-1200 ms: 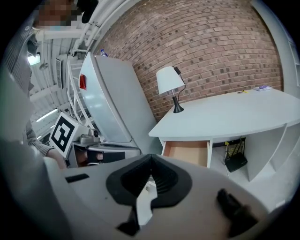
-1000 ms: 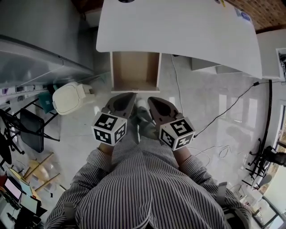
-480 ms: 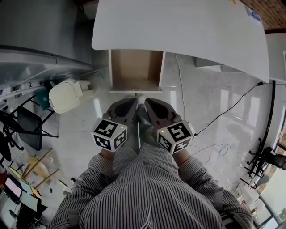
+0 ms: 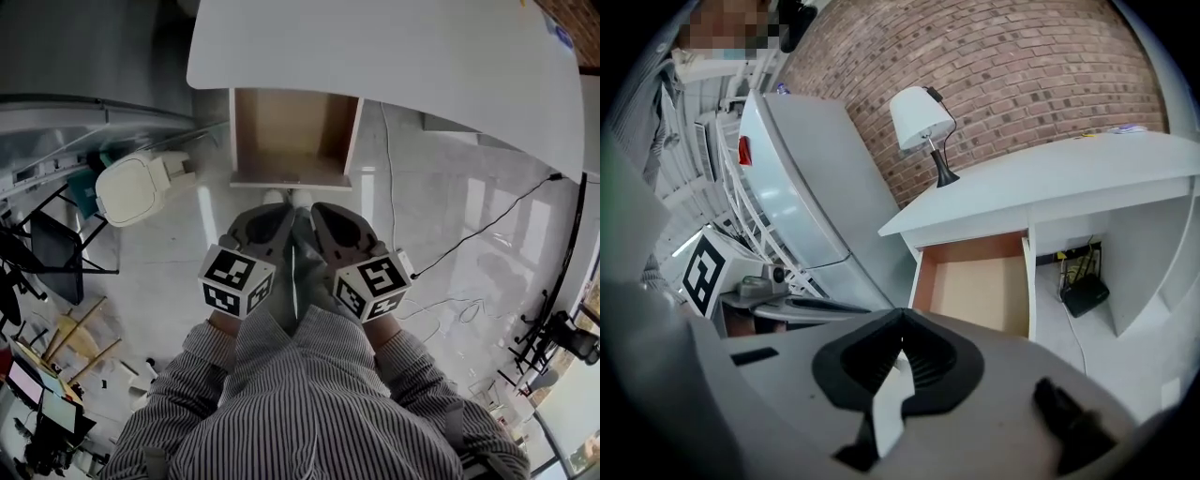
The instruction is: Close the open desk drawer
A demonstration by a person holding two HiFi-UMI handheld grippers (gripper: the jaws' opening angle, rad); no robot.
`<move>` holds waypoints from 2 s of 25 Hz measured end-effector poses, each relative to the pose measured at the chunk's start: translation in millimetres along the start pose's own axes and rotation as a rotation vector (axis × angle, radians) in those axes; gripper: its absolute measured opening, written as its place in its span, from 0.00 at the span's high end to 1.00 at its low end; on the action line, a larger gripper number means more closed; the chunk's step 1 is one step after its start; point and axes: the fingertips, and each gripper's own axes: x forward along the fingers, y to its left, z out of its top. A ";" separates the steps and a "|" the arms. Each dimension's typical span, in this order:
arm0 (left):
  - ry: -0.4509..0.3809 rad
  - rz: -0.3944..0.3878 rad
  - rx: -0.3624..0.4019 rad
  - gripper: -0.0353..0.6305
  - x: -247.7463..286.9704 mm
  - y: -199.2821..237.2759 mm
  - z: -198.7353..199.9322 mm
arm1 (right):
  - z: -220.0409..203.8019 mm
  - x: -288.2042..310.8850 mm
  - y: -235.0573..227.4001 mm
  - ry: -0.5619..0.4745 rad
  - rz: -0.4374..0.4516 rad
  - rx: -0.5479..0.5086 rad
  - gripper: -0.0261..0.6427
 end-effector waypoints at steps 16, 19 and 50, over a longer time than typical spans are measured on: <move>0.058 0.015 -0.065 0.93 38.6 35.5 -43.9 | -52.9 45.7 -25.4 0.068 0.007 0.039 0.94; 0.065 0.032 -0.078 0.93 46.3 42.8 -56.4 | -64.6 51.4 -33.4 0.078 -0.004 0.069 0.94; 0.161 0.144 -0.135 0.93 96.5 103.3 -149.8 | -174.0 100.5 -81.4 0.203 -0.054 0.177 0.94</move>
